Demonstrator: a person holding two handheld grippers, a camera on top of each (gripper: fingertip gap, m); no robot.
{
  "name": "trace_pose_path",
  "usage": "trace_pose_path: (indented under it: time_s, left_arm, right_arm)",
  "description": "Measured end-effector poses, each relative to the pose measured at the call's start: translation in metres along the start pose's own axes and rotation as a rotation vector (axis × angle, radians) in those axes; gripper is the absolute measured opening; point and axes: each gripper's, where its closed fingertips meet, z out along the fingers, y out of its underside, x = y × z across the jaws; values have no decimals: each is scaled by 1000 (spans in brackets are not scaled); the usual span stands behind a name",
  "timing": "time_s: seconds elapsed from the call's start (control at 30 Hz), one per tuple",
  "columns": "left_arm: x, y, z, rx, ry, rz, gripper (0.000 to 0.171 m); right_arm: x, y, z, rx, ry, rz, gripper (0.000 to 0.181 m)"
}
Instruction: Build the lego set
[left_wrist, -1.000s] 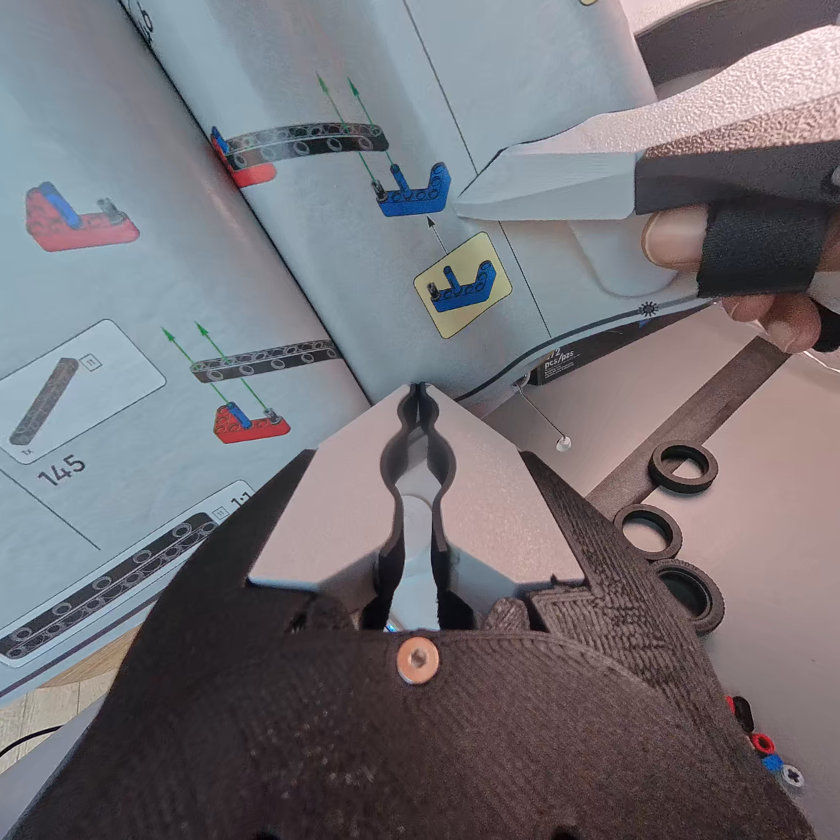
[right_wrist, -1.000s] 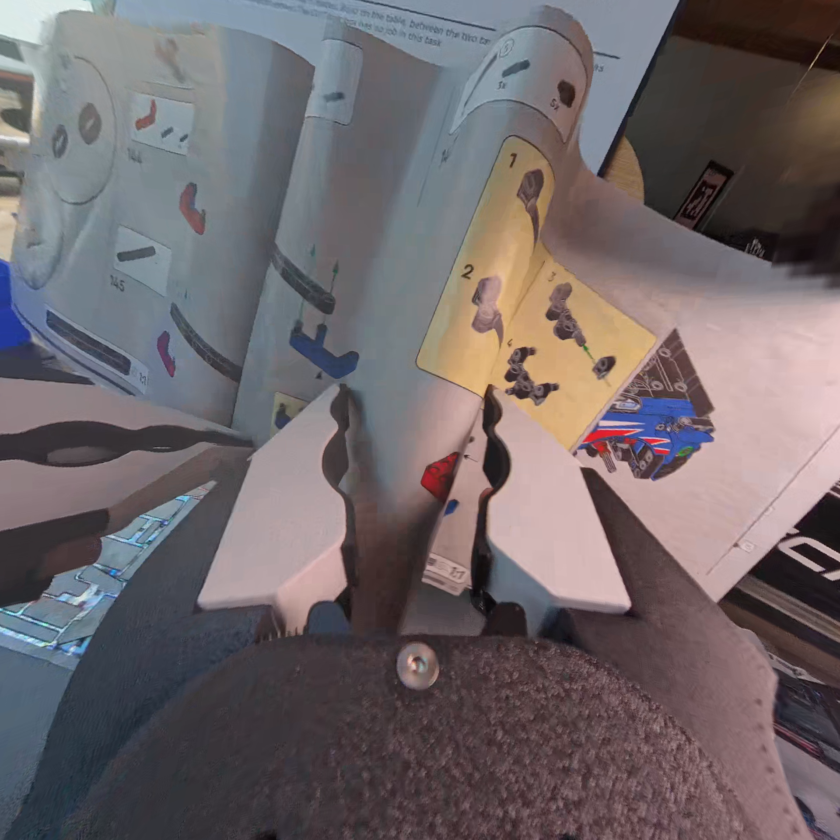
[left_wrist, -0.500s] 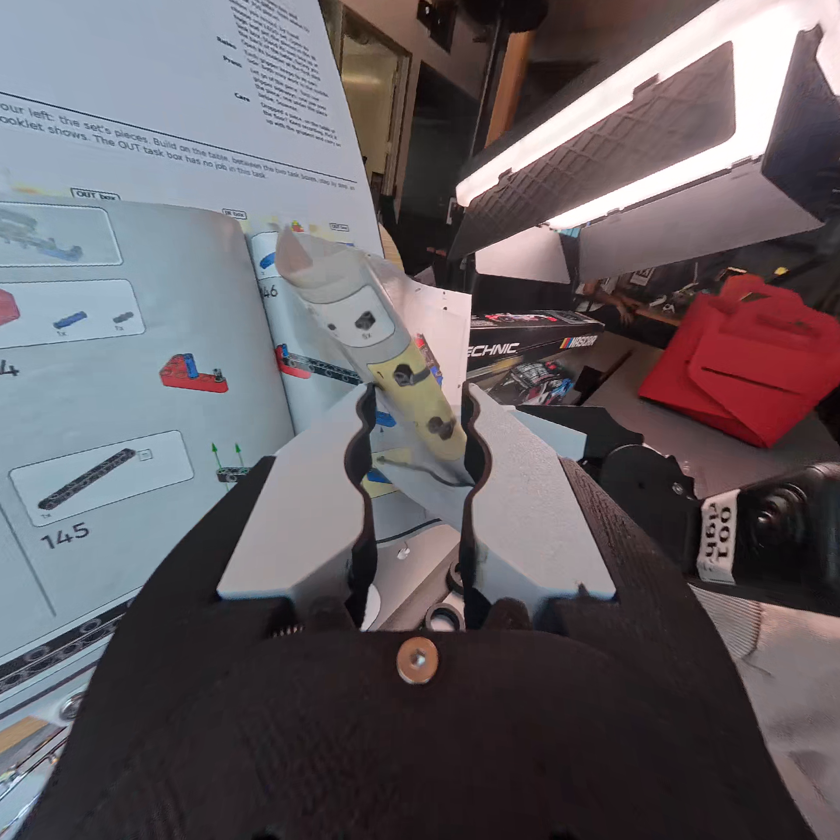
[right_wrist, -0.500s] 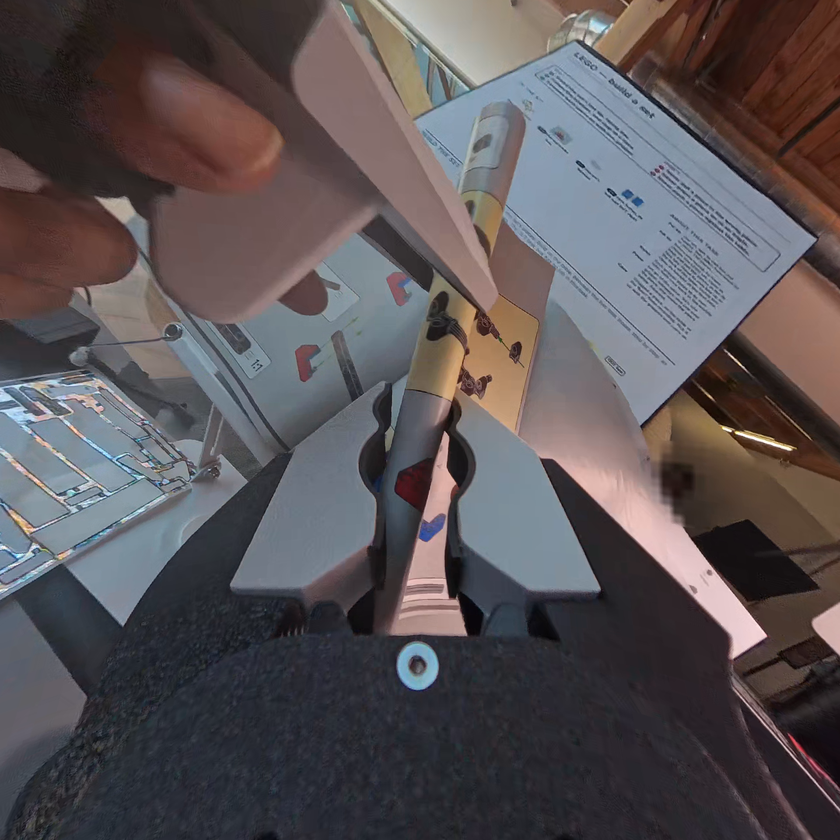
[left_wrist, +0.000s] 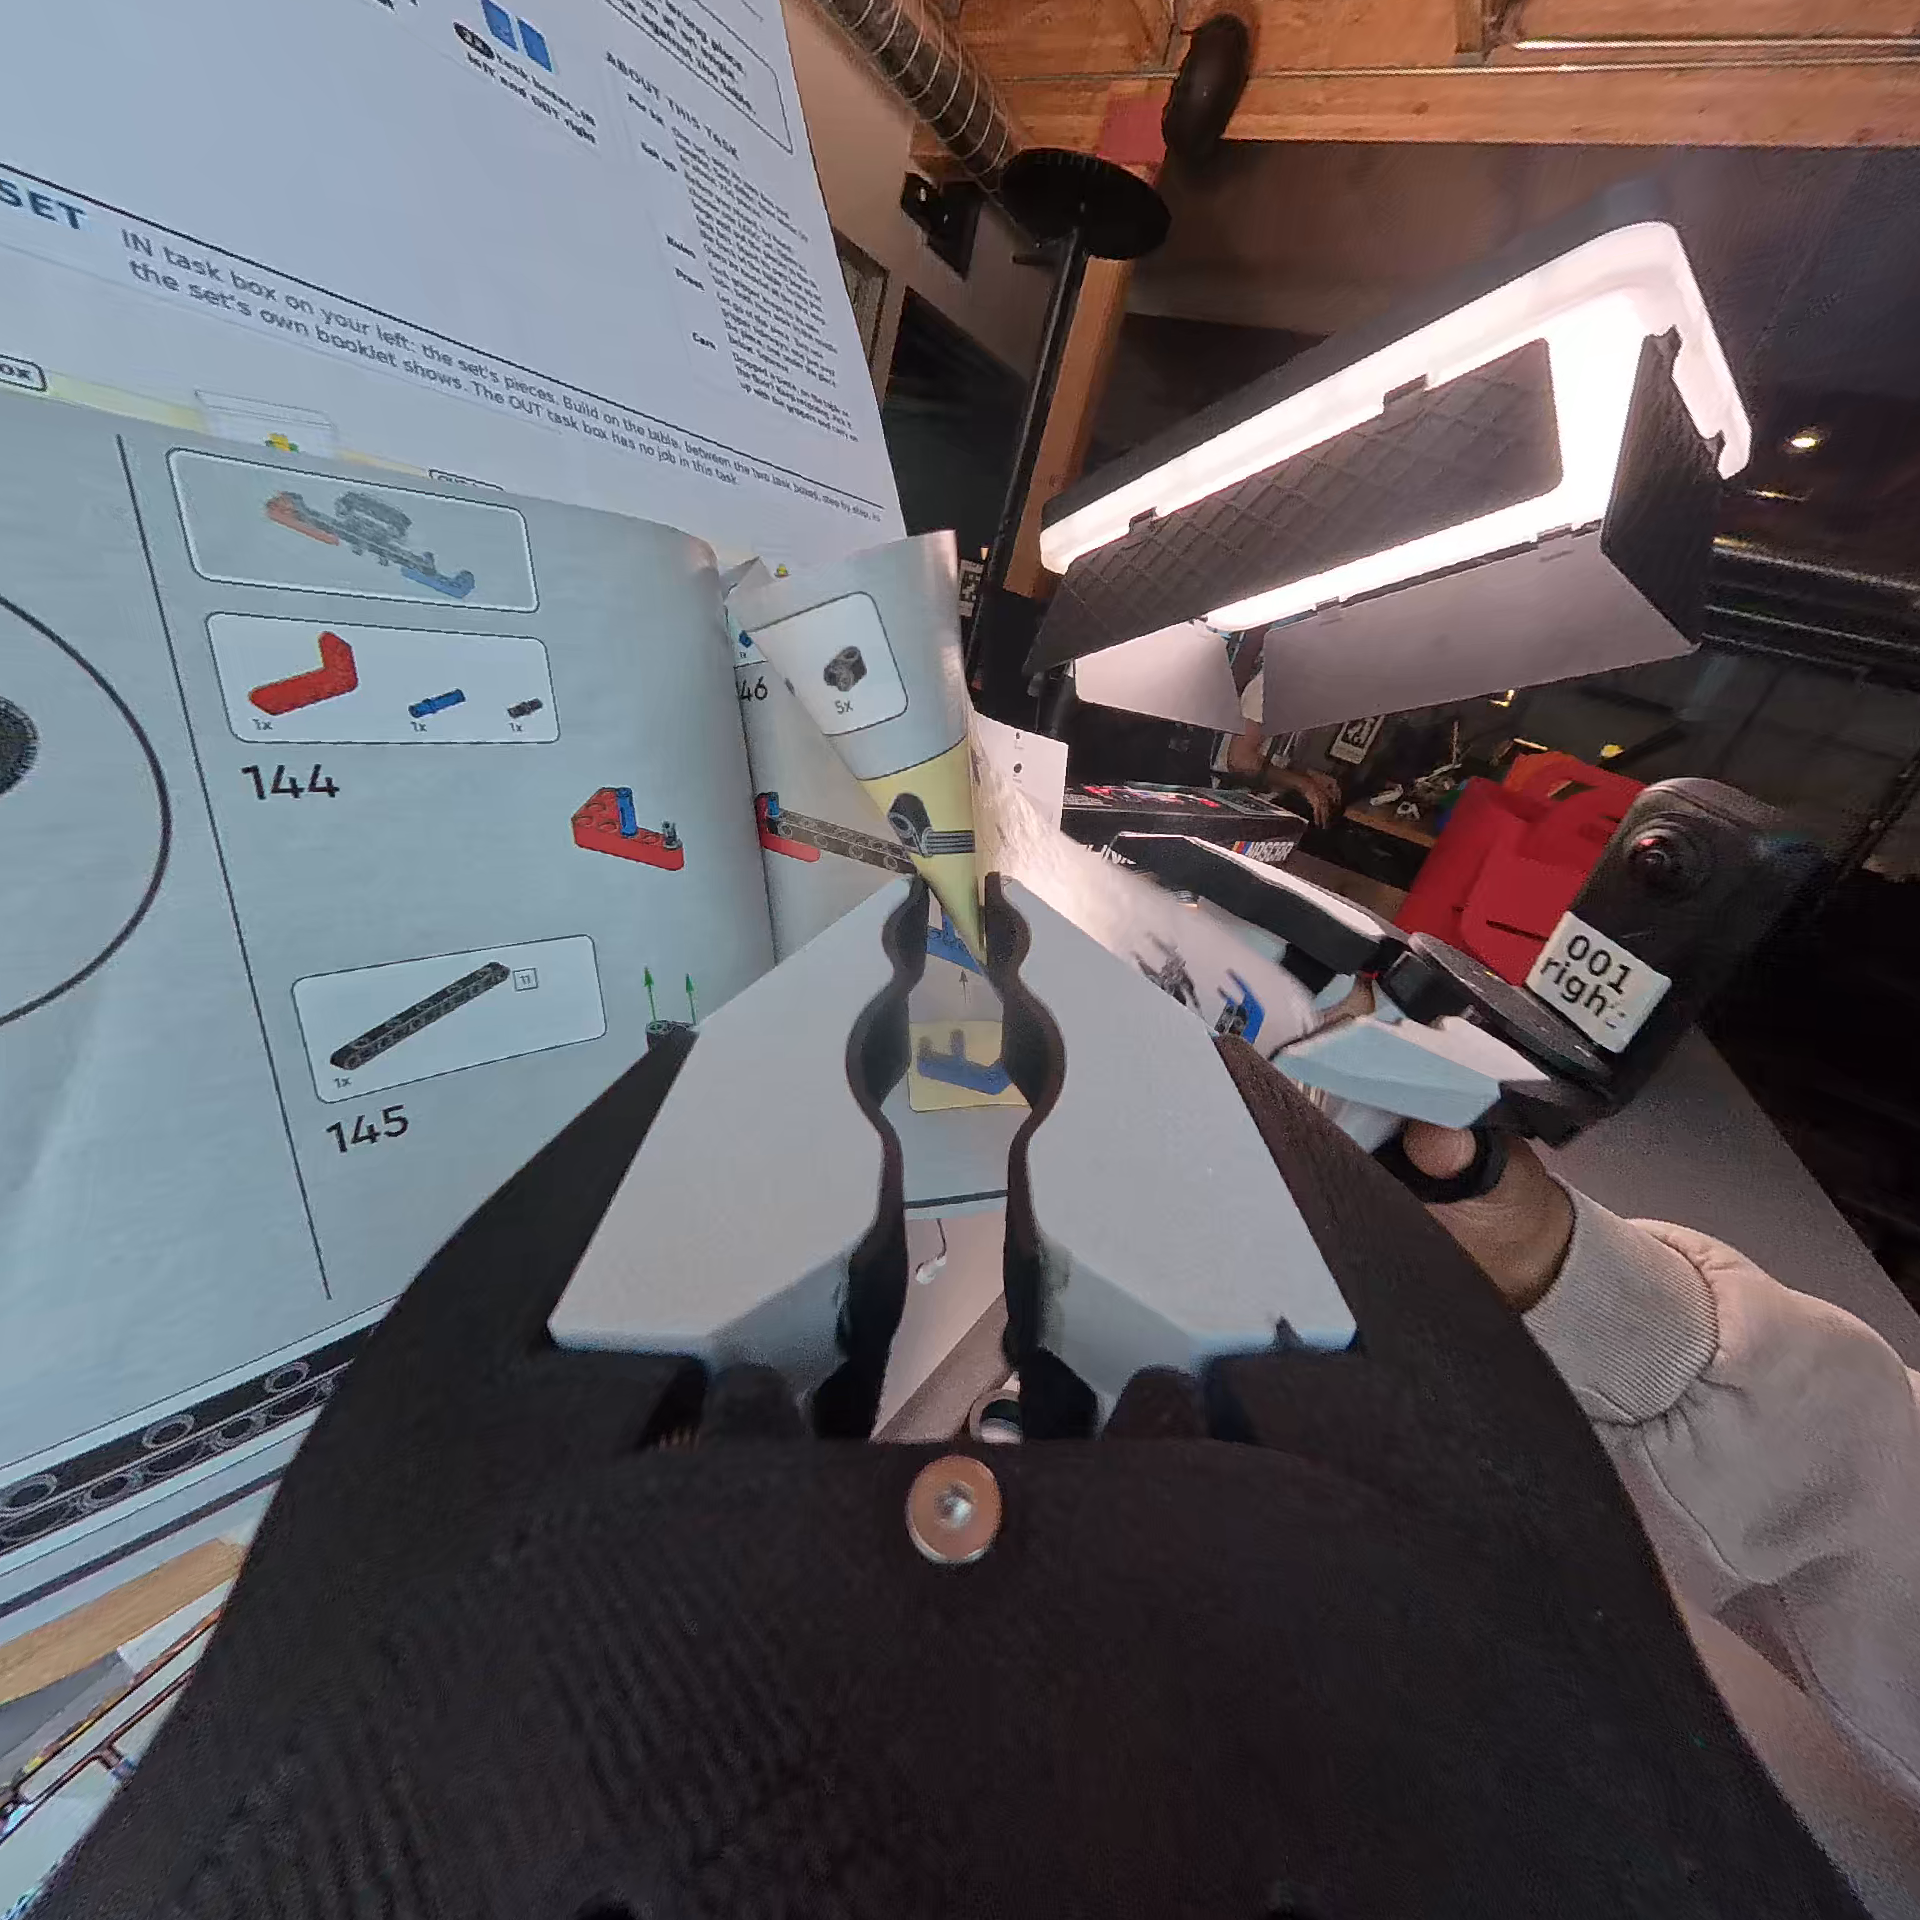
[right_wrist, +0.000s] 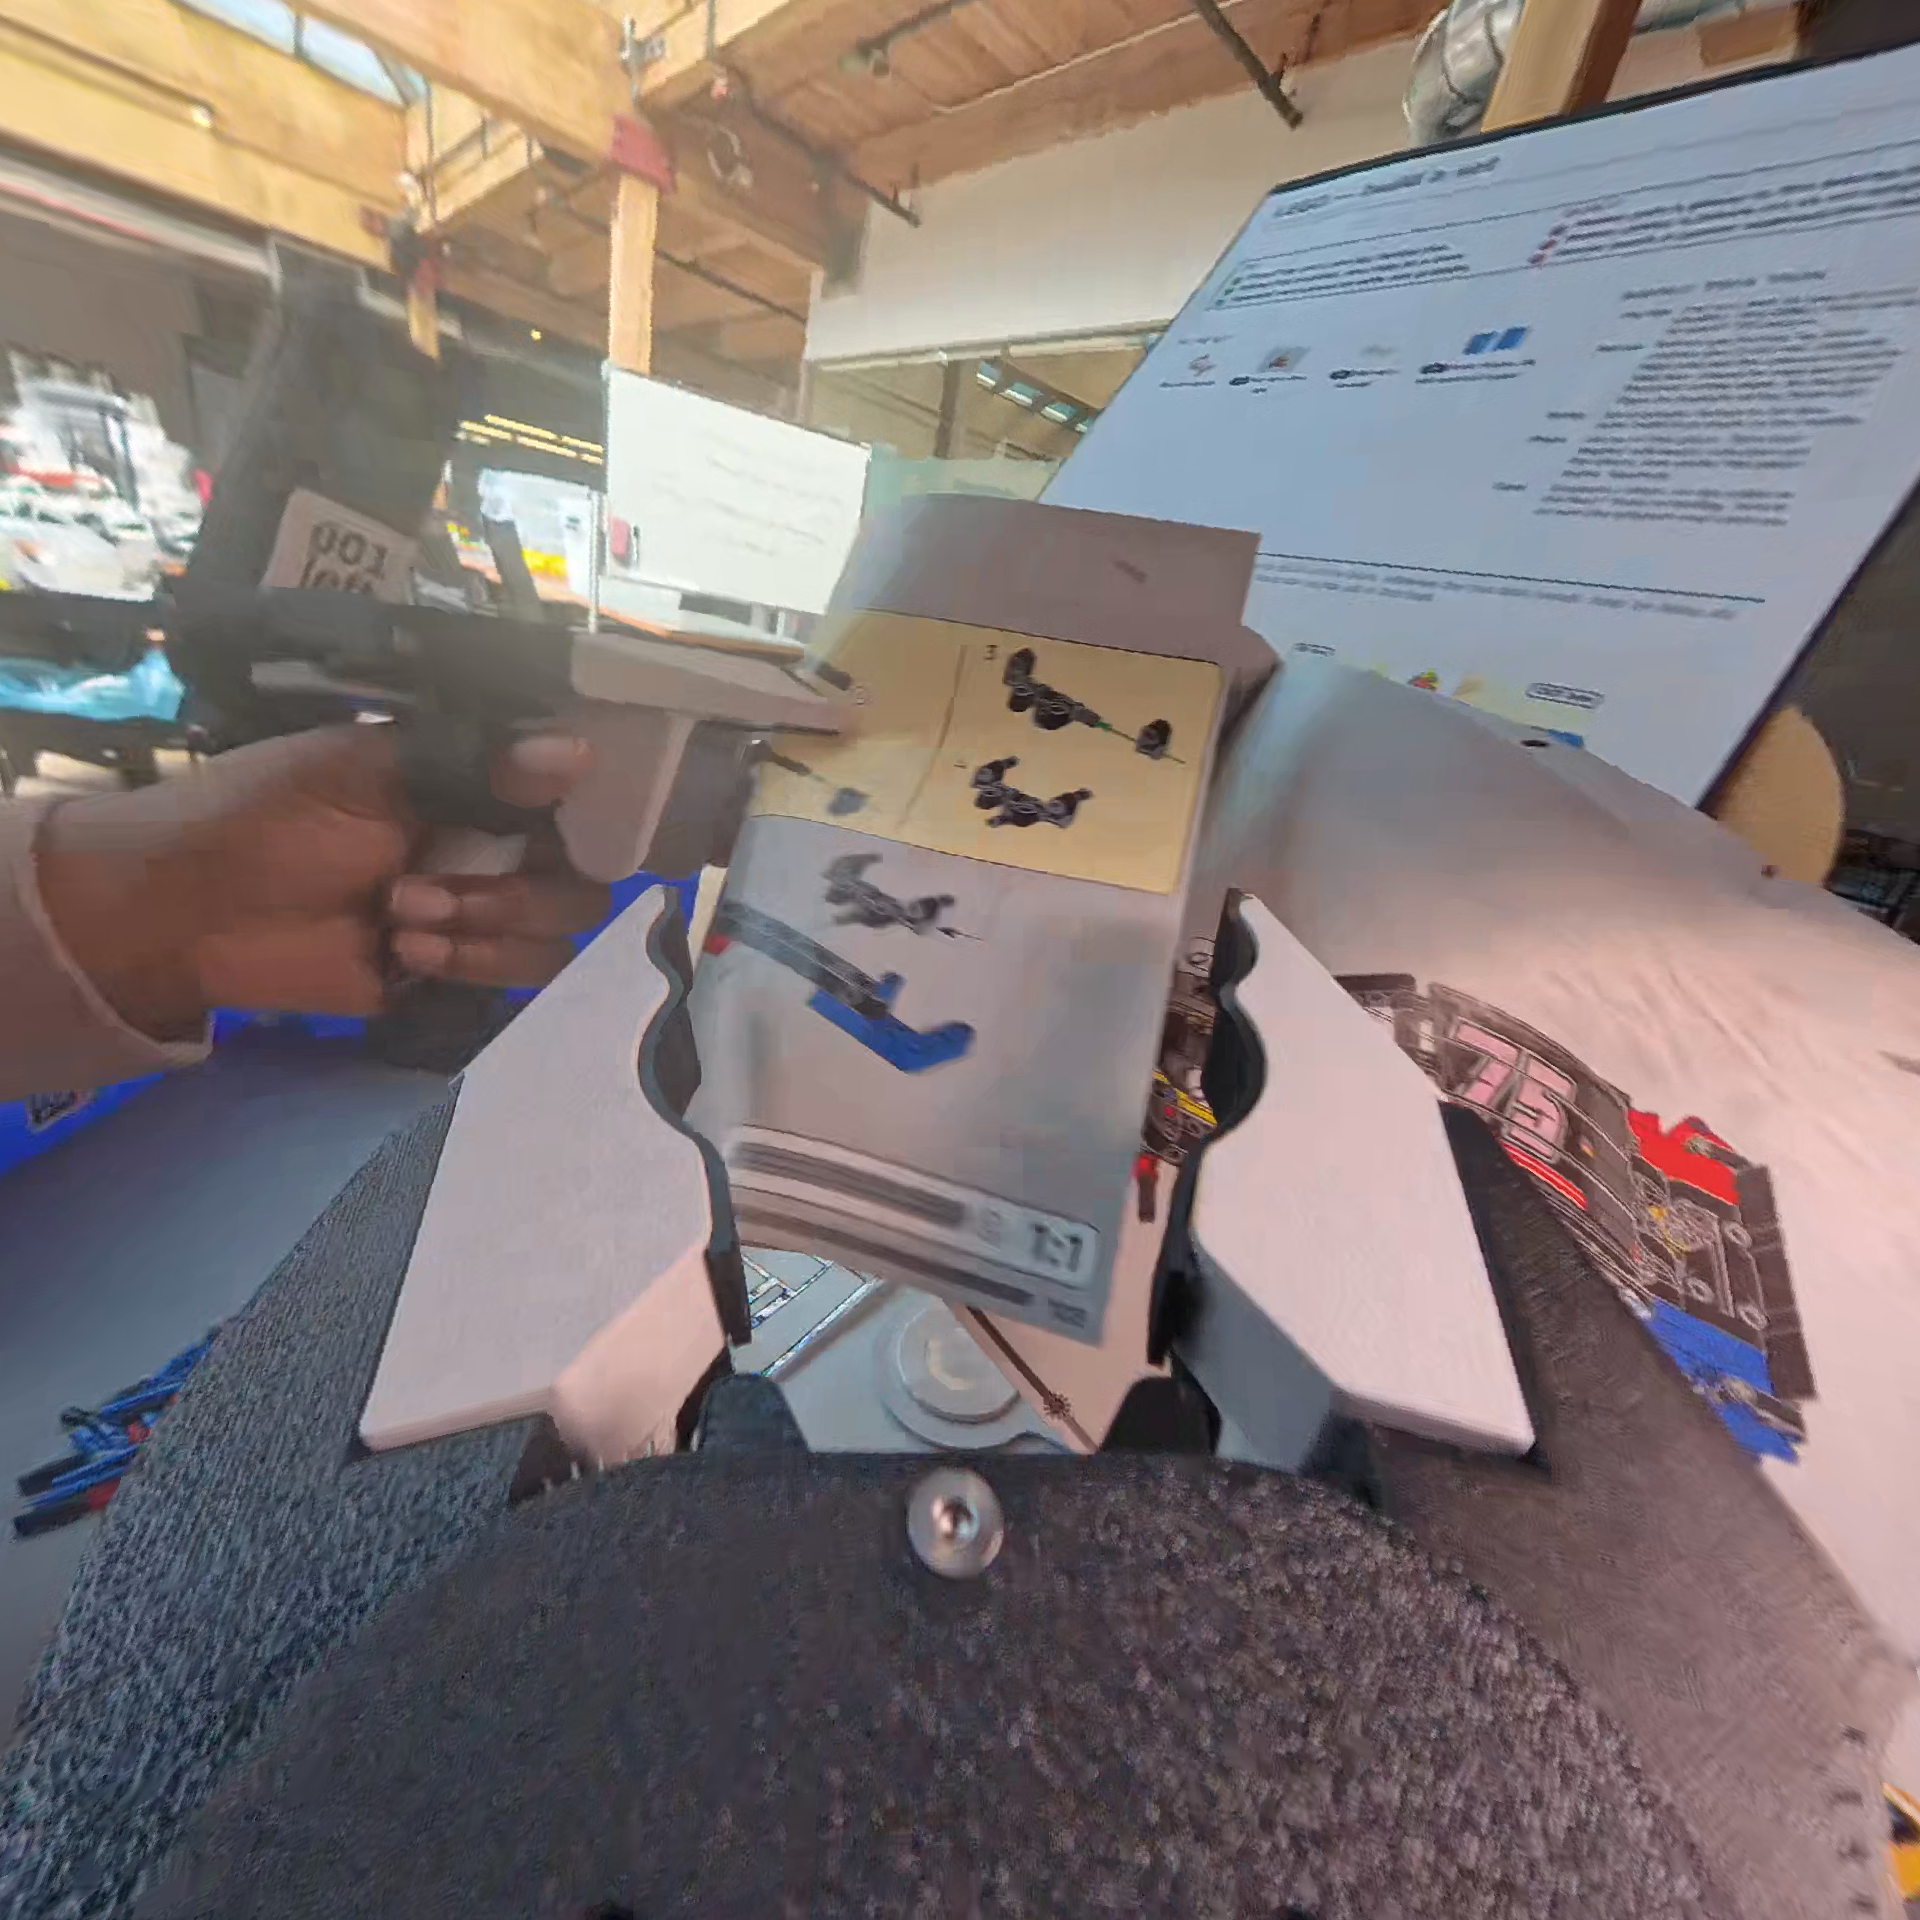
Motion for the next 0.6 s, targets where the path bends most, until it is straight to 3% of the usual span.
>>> trace_pose_path:
  time_s: [0.1,0.23,0.33,0.47,0.6]
  left_arm:
    - [-2,1,-3,8,12,-12,6]
    - [1,5,-2,13,38,-17,6]
    - [1,8,-1,1,32,-18,10]
    - [11,13,-2,-28,38,22,18]
    - [32,23,-5,-67,61,90,24]
  right_arm:
    - [31,8,-8,-13,28,131,91]
    - [10,17,-10,-62,-217,381,38]
    - [0,15,-16,-47,-277,401,0]
    - [0,4,-26,23,-278,417,0]
    - [21,-2,-39,67,-152,402,0]
